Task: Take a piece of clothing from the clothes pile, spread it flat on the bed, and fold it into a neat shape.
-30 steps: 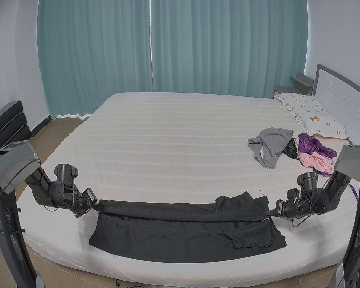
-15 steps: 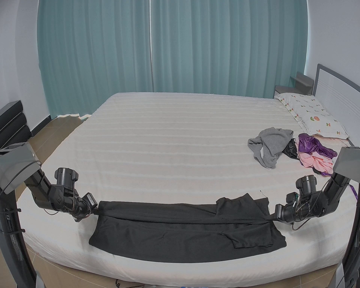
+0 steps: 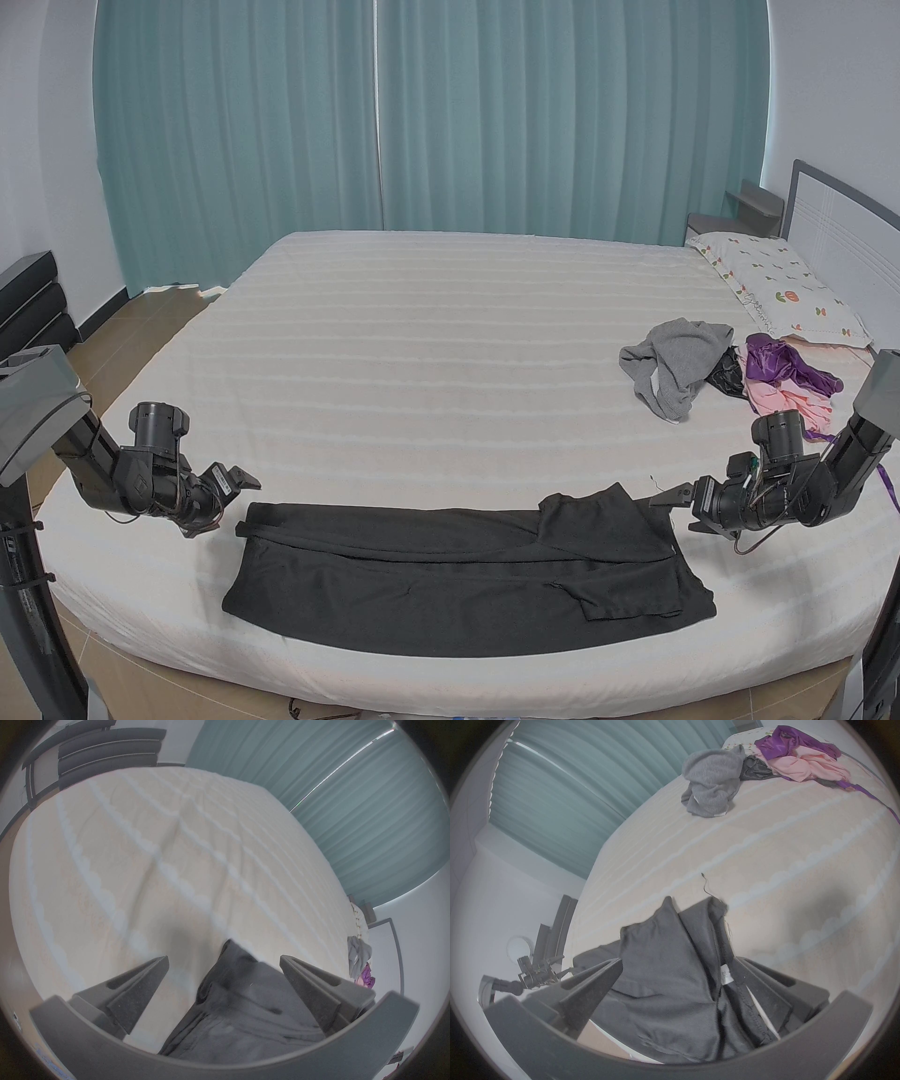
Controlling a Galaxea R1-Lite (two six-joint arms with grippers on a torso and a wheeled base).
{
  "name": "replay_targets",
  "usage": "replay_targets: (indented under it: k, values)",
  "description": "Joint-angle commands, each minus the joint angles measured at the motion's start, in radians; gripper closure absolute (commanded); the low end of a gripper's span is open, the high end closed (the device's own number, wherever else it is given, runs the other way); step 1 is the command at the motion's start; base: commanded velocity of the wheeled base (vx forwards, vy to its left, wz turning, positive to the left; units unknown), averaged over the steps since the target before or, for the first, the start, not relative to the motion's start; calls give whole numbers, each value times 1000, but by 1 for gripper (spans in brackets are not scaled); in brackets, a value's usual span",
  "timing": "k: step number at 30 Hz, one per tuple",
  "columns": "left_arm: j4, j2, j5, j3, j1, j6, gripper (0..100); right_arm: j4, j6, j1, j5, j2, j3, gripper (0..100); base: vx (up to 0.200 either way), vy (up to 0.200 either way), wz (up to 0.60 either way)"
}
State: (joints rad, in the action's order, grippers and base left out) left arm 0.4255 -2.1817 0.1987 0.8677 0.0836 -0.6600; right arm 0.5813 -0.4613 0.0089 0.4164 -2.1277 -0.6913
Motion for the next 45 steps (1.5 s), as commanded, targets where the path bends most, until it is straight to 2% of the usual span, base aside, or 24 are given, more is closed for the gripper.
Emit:
replay_targets:
  k: [1,3,7,16,17,25,29,31,37,45]
  values:
    - [-4,-13,1,65,-15,-6,0,0,-51,20,-34,18,-30,0,0,0,0]
    - [-4,-67,-1,109,-22,-6,0,3,-105,26,-65,-23,-54,0,0,0,0]
    - [-1,-135,-4,160,-51,-4,0,2,-178,20,-68,-83,-99,0,0,0,0]
    - [7,-173,-25,198,-79,7,0,2,-192,2,-64,-115,-128,0,0,0,0]
    - [7,-174,-32,198,-81,7,100,2,-192,2,-64,-115,-129,0,0,0,0]
    - [6,-171,-51,188,-74,-4,100,2,-195,0,-67,-143,-162,0,0,0,0]
    - [6,-170,-51,188,-67,-35,100,2,-195,0,-67,-152,-165,0,0,0,0]
    - [10,-155,-58,194,-45,-96,100,3,-197,-1,-65,-169,-180,0,0,0,0]
    - [12,-115,-55,188,-13,-159,100,12,-209,3,-68,-184,-195,0,0,0,0]
    - [12,-121,-45,185,-10,-171,100,15,-209,8,-68,-196,-206,0,0,0,0]
